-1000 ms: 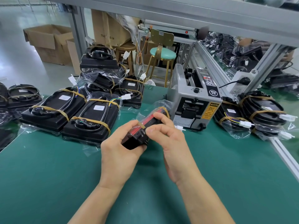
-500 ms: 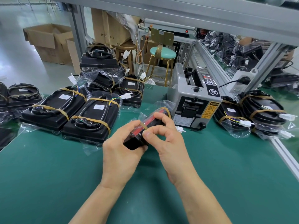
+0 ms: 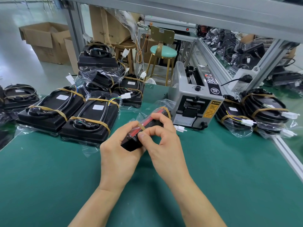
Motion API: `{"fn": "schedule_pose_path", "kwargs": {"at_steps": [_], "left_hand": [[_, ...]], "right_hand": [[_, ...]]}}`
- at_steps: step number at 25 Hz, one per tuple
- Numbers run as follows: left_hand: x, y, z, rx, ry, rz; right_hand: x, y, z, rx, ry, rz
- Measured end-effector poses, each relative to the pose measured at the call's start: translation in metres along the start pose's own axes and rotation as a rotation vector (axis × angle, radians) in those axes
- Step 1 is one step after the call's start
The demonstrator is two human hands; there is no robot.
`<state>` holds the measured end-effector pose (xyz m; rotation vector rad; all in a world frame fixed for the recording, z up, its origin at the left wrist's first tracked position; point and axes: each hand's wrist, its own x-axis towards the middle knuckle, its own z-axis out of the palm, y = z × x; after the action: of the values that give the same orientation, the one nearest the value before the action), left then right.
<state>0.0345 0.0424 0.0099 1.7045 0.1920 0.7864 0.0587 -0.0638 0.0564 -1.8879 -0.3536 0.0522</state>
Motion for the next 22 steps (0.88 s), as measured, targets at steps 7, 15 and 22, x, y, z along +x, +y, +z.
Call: {"fn": "schedule_pose_path", "kwargs": {"at_steps": [7, 15, 22], "left_hand": [[0.0006, 0.0001, 0.0001, -0.008, 0.000, 0.008], [0.0020, -0.0003, -0.0006, -0.014, 0.001, 0.012], [0.0019, -0.0035, -0.0003, -0.018, -0.007, 0.015]], "right_hand": [[-0.0029, 0.0020, 0.0030, 0.054, 0.033, -0.030], [0.0000, 0.0026, 0.0056, 0.025, 0.043, -0.033], [0.0013, 0.0021, 0.0016, 0.053, 0.007, -0.020]]}}
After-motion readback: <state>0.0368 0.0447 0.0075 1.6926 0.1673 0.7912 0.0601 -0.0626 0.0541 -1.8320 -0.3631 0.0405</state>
